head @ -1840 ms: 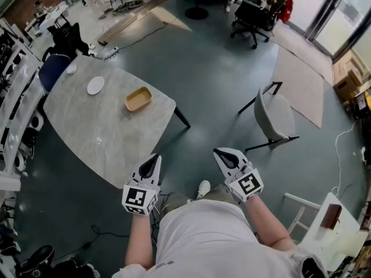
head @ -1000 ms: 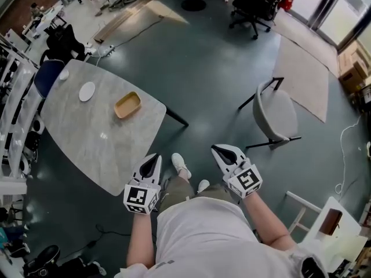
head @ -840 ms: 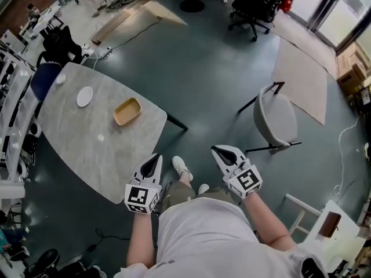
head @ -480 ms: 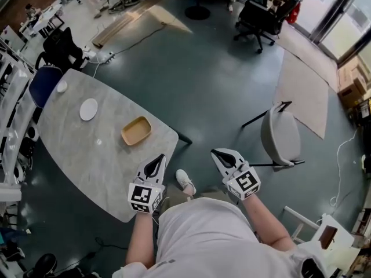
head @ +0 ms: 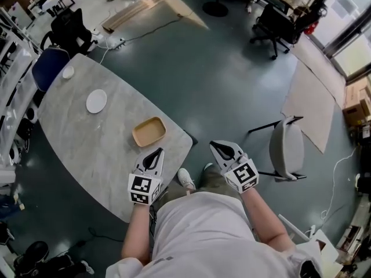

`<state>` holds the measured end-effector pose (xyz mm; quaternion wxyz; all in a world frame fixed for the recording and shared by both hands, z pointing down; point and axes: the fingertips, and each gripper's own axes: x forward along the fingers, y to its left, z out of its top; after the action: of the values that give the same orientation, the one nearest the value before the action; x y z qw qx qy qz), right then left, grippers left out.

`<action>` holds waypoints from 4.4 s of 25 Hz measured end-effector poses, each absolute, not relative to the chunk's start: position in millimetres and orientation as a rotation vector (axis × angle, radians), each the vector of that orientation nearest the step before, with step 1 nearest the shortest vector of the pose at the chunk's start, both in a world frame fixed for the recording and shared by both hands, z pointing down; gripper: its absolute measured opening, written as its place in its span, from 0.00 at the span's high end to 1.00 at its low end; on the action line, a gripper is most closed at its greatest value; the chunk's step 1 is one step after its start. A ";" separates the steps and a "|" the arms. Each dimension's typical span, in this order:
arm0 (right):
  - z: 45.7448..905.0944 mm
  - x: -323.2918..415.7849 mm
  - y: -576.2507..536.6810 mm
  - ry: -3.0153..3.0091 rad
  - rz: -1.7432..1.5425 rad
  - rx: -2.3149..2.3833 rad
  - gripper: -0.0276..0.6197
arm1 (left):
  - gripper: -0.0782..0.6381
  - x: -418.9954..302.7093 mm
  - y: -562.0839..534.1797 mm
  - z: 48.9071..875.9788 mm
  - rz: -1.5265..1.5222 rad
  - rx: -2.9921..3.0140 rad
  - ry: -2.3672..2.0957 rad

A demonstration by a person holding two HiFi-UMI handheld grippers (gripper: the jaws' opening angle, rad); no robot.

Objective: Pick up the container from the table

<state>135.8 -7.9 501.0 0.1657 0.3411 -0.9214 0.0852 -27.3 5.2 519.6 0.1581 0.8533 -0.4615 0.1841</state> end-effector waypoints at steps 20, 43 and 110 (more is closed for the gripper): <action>564.8 69.3 -172.6 -2.550 0.292 0.443 0.94 | 0.80 -55.9 -96.9 634.0 0.702 2.037 -1.389; 622.2 69.0 -291.5 -2.473 0.249 0.022 0.94 | 0.67 -50.3 -142.2 773.1 0.856 1.518 -1.495; 493.7 -114.1 -115.6 -2.719 0.110 -0.393 0.94 | 0.86 -195.1 4.6 520.8 0.543 1.476 -2.131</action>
<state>-114.1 -115.6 493.7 0.1950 -0.1402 -0.9699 0.0392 -195.1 4.6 520.8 0.2440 0.5405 -0.7803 0.1988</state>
